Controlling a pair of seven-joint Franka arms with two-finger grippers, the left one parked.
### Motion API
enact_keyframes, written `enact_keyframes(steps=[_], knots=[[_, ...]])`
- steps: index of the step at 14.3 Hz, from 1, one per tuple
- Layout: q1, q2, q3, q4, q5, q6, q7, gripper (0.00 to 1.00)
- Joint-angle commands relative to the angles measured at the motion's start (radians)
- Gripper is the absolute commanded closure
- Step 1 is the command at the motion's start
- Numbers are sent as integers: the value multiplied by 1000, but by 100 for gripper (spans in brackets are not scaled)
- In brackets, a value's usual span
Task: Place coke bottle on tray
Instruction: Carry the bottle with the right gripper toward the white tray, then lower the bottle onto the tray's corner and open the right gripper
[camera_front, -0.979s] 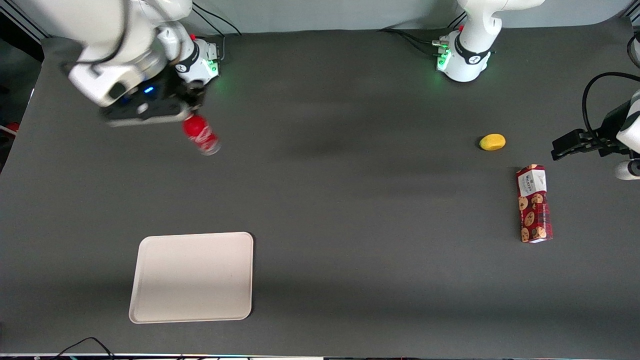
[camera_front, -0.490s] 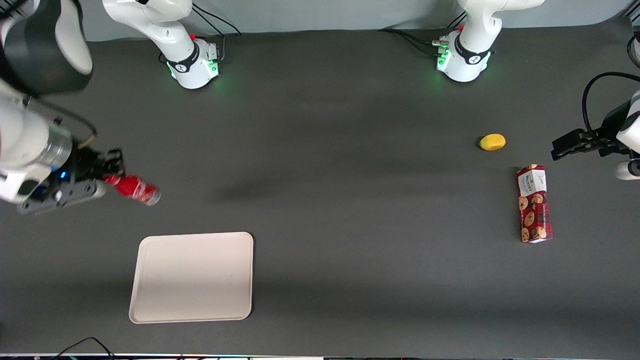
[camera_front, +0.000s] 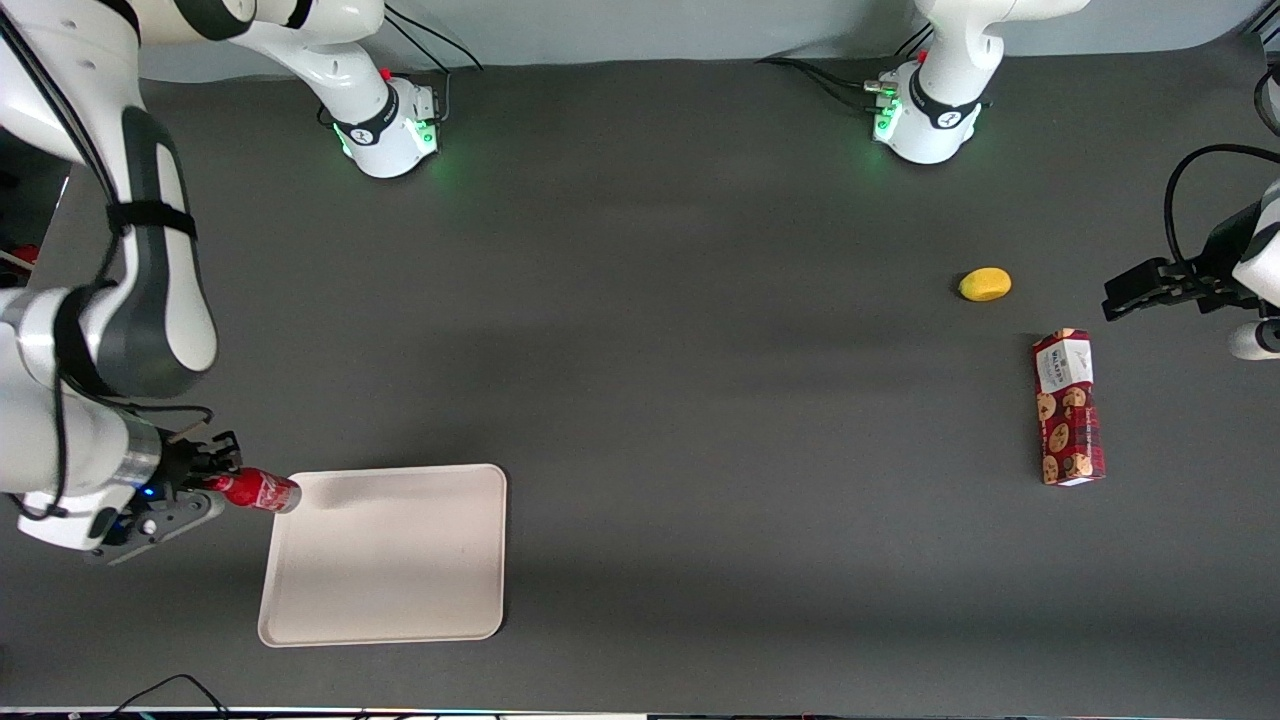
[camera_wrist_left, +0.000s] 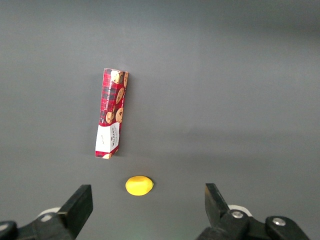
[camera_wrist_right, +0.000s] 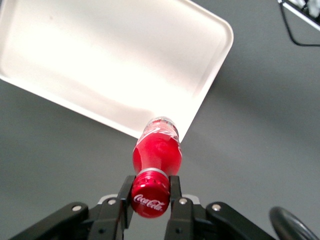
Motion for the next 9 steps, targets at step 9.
enact_keyframes(steps=[9], knots=[[-34,55,-8,-58,25,164,-51,53]])
